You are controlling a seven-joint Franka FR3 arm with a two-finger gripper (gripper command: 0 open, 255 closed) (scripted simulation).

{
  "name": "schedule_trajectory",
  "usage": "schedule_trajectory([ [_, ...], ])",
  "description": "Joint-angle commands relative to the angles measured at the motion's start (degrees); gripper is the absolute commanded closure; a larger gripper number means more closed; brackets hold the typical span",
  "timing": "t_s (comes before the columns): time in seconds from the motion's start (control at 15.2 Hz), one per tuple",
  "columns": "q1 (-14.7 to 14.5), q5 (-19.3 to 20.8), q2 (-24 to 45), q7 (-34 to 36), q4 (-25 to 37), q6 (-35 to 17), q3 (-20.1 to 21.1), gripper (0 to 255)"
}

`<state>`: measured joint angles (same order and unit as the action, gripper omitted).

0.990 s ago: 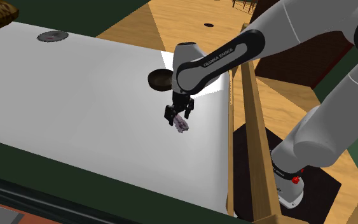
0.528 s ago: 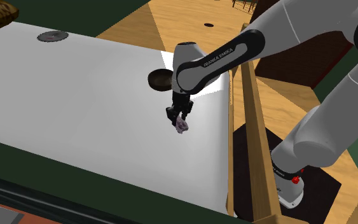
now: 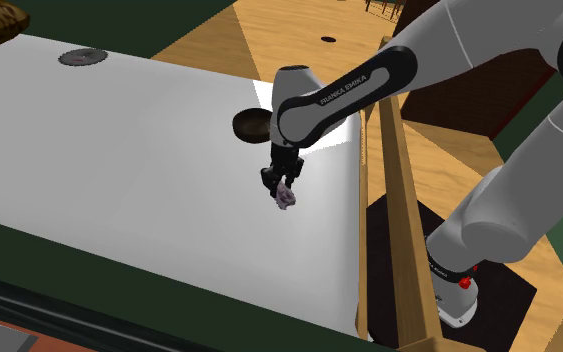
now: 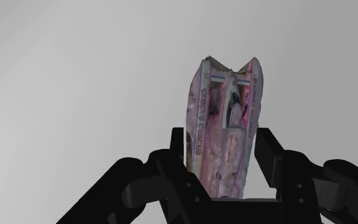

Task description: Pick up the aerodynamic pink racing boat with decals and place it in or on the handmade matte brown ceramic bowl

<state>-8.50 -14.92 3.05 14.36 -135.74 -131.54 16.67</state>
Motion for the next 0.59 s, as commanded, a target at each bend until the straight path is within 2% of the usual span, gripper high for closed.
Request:
schedule_trajectory([
  [0.0, 0.0, 0.0, -0.4, 0.0, 0.1, 0.9, 0.0, 255],
  [0.53, 0.2, -0.2, -4.8, 0.6, 2.1, 7.2, -0.2, 255],
])
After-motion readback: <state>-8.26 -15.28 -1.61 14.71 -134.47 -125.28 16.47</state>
